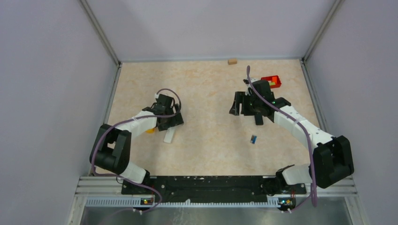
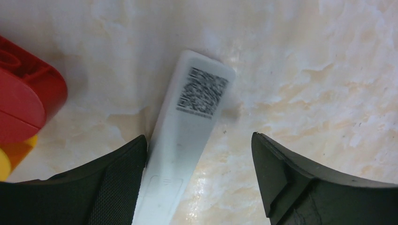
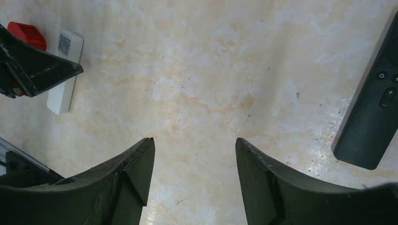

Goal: Load the batteries into the remote control
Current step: Adjust the remote control at the center of the board, then pick up the remote control from the center of the board.

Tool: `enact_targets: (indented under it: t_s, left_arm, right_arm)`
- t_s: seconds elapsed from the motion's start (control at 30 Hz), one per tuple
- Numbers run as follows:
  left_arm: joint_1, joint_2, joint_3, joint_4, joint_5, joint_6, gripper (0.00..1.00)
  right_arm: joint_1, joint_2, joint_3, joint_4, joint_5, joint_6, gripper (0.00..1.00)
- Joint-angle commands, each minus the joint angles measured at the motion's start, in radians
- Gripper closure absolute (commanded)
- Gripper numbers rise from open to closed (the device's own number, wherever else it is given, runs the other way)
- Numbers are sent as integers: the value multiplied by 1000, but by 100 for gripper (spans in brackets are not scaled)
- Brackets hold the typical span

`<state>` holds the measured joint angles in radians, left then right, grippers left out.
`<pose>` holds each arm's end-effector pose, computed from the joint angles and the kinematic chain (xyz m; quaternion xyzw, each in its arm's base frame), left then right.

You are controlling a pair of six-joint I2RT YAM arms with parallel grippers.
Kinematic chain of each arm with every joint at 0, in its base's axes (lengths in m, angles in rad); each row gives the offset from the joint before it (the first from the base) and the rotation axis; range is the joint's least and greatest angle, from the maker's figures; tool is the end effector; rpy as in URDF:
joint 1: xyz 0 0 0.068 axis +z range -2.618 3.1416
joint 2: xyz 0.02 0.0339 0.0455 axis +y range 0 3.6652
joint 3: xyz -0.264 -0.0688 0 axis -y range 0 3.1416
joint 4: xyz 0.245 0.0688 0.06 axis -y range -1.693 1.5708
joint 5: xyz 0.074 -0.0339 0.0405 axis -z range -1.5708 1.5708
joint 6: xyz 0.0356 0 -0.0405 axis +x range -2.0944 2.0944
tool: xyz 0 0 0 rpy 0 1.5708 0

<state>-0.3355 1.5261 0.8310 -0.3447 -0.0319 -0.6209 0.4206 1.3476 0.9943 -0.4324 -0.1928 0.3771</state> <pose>0.2745 -0.0945 0.1719 -0.1414 0.9544 -0.1071 0.2400 0.2612 0.1243 0.2654 -0.0568 0.9186 0.2298 0.3163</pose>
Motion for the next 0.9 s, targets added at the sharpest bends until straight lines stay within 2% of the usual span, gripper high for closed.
enact_targets:
  t_s: [0.0,0.13,0.23,0.4,0.53,0.7,0.87]
  left_arm:
    - [-70,-61,-36,4,-23,-22,18]
    - [-94,-45,-39,-8,-72,-38,32]
    - [-107,-23,-33,-7,-75,-55,35]
    - [-109,-45,-10,-17,-110,-86,19]
    - [-106,-107,11,-40,-151,-97,7]
    - [-58,-261,26,-61,-256,-111,2]
    - [105,-379,31,5,-267,-95,1]
  right_arm:
    - [-5,-28,-6,55,-39,24,36]
    - [-4,-38,-21,64,-53,35,36]
    - [-4,-44,-31,65,-56,41,36]
    - [16,-47,-56,92,-103,32,36]
    - [172,-14,-27,105,-15,28,34]
    - [401,142,65,158,137,138,33]
    - [547,303,155,222,303,275,33]
